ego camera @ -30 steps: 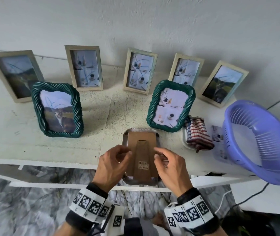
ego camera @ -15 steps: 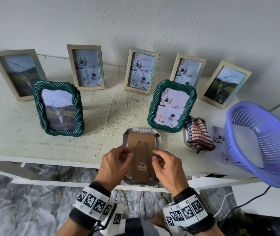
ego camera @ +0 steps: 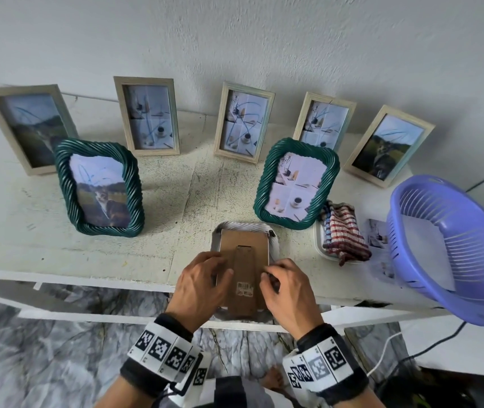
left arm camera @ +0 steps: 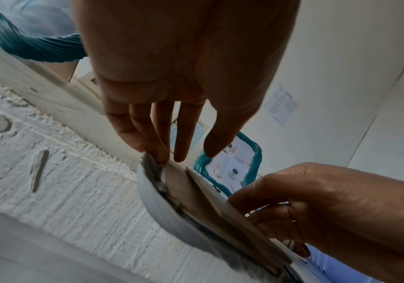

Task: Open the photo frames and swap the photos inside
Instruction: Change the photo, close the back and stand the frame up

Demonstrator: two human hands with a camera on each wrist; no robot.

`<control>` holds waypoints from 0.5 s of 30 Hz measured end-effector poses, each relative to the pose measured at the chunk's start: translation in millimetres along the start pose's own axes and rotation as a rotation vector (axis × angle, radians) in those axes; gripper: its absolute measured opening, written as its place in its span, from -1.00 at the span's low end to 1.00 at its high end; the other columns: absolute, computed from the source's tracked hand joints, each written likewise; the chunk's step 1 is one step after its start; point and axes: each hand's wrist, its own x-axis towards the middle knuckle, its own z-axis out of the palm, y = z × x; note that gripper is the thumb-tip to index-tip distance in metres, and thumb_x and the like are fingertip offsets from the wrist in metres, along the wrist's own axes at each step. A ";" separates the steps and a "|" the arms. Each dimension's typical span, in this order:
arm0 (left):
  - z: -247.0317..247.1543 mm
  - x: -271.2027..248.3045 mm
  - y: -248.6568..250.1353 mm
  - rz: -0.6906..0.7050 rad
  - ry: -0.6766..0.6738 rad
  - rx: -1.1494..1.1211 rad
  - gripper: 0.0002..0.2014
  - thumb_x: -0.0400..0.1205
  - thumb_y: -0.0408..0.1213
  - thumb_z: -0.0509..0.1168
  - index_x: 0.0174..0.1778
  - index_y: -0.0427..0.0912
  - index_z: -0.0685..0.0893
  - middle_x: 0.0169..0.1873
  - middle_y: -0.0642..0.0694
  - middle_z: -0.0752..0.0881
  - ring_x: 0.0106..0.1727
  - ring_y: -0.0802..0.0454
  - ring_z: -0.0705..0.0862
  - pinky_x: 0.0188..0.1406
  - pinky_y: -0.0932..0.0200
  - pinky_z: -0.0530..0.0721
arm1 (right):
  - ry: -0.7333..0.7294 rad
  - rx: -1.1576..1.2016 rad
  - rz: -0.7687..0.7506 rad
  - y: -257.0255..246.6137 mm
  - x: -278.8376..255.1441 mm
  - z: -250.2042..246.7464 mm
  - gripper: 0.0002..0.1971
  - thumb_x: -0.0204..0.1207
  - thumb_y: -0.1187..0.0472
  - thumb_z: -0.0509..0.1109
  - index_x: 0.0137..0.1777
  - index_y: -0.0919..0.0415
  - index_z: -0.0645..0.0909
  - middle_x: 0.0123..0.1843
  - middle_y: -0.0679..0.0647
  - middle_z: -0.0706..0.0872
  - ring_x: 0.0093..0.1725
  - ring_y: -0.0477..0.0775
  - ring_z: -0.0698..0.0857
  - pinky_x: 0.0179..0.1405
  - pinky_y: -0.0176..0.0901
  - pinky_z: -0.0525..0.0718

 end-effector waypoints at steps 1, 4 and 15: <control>0.4 -0.3 -0.5 0.000 -0.008 0.012 -0.69 0.64 -0.13 0.34 0.21 -0.21 0.75 0.23 0.00 0.65 -0.02 0.14 0.72 0.11 0.16 0.72 | -0.006 -0.008 -0.004 -0.4 0.0 -0.1 -0.83 0.56 0.21 0.38 -0.04 0.29 0.76 -0.04 0.10 0.64 -0.16 0.06 0.67 -0.07 -0.08 0.67; 0.0 -1.3 -1.2 0.009 -0.030 0.034 -0.69 0.64 -0.10 0.34 0.20 -0.19 0.76 0.24 0.01 0.64 -0.01 0.15 0.71 0.11 0.13 0.72 | -0.022 -0.018 -0.006 -0.5 1.0 -0.3 -0.83 0.57 0.22 0.37 -0.11 0.29 0.74 -0.07 0.10 0.62 -0.17 0.06 0.65 -0.06 -0.10 0.65; -1.0 -3.5 -0.5 0.050 -0.101 0.108 -0.64 0.64 -0.06 0.33 0.31 -0.10 0.68 0.26 0.00 0.58 0.10 0.07 0.66 0.15 0.21 0.61 | -0.022 -0.042 -0.028 0.2 1.4 0.3 -0.83 0.58 0.24 0.36 -0.13 0.31 0.74 -0.06 0.09 0.64 -0.18 0.03 0.66 -0.07 -0.16 0.65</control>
